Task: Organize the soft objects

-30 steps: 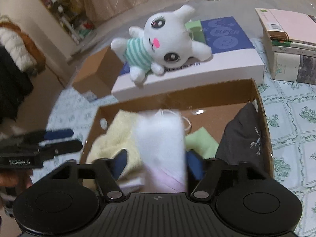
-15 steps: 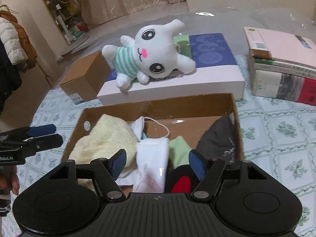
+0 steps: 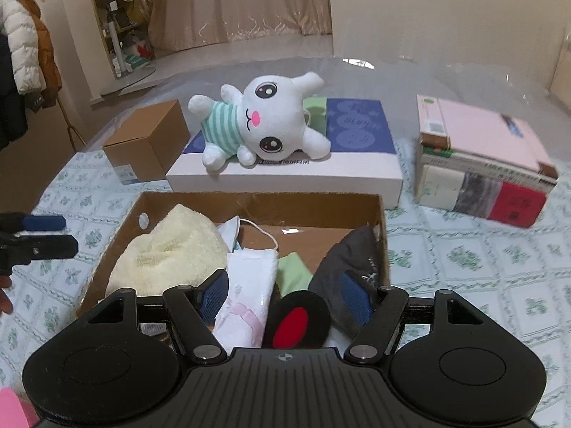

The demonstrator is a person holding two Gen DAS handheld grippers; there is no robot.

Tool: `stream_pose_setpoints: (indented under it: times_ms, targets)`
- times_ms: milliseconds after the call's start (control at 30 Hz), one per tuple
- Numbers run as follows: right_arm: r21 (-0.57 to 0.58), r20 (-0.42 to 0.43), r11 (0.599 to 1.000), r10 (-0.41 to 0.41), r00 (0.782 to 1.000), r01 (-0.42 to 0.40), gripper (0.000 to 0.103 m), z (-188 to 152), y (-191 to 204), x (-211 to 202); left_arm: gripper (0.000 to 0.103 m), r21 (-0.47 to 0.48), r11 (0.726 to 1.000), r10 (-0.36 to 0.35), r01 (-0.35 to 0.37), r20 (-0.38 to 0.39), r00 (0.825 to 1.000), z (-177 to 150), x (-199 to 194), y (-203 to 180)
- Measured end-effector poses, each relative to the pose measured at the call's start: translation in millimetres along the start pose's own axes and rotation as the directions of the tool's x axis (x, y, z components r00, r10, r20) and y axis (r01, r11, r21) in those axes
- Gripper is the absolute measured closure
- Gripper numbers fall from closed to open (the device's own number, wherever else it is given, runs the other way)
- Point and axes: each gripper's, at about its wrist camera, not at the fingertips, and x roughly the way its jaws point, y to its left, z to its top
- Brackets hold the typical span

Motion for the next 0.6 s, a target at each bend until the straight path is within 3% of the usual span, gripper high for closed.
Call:
stream_pose_setpoints:
  times_ms: [133,233,400,600]
  targets:
    - [-0.031,0.009,0.999,-0.023,1.000,0.024,0.033,-4.7,7.7,-15.7,0.000,0.065,0.998,-0.003,0.001,0.034,0.999,-3.5,-20.1,-9.6]
    - [-0.040,0.013,0.999,-0.030,0.999,0.031,0.033,-9.5,12.9,-27.2,0.000,0.048,0.996,0.072,-0.074,0.053,0.996,-6.8,-36.1,-17.4]
    - [-0.014,0.018,0.999,-0.043,0.999,0.043,0.033,-21.0,22.1,-53.2,0.003,0.002,0.994,0.107,-0.107,0.054,0.993,-13.9,-71.0,-24.2]
    - [-0.018,0.065,0.999,-0.027,0.998,0.028,0.033,-37.6,38.4,-100.6,0.007,-0.025,0.998,0.054,-0.051,0.133,0.990,-30.0,-135.8,-42.4]
